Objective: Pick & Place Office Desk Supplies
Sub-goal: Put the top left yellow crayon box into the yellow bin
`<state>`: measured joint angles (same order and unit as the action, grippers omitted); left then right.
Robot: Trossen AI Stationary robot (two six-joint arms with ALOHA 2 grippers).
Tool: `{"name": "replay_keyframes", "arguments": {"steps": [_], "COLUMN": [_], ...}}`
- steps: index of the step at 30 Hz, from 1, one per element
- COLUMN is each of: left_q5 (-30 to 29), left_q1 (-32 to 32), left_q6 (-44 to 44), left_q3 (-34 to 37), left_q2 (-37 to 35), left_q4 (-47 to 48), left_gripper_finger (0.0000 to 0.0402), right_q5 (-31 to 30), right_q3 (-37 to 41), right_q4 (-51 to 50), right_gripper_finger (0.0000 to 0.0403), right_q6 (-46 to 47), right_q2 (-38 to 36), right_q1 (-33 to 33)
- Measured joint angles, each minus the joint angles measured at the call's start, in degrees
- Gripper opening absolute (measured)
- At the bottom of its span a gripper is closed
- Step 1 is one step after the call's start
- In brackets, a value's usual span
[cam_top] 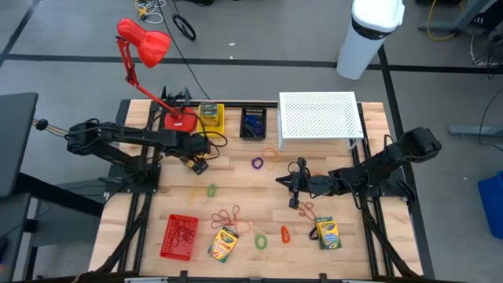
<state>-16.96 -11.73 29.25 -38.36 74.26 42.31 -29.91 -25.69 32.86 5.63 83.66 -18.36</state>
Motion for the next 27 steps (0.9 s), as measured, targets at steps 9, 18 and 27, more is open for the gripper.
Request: {"name": "replay_keyframes", "arguments": {"steps": [9,18,27], "left_q5": [3.35,3.88,4.37], "left_q1": [-2.04,-4.10,-3.99], "left_q6": [-1.66,-1.59,-3.92], "left_q3": [0.01,7.56,5.90], "left_q2": [0.02,-0.48,-3.51], "left_q4": [-0.42,-7.42,-4.46], "left_gripper_finger": [0.0350,0.0350,0.0350], "right_q5": [0.00,0.38,0.39], "right_q3": [0.00,-0.01,-0.01], "right_q4": [0.00,0.00,0.05], "right_gripper_finger": [0.0024,0.0024,0.0024], "right_q6": [-0.02,-0.06,-0.04], "right_q2": [0.00,0.00,0.00], "right_q1": [0.01,-0.01,0.00]}}
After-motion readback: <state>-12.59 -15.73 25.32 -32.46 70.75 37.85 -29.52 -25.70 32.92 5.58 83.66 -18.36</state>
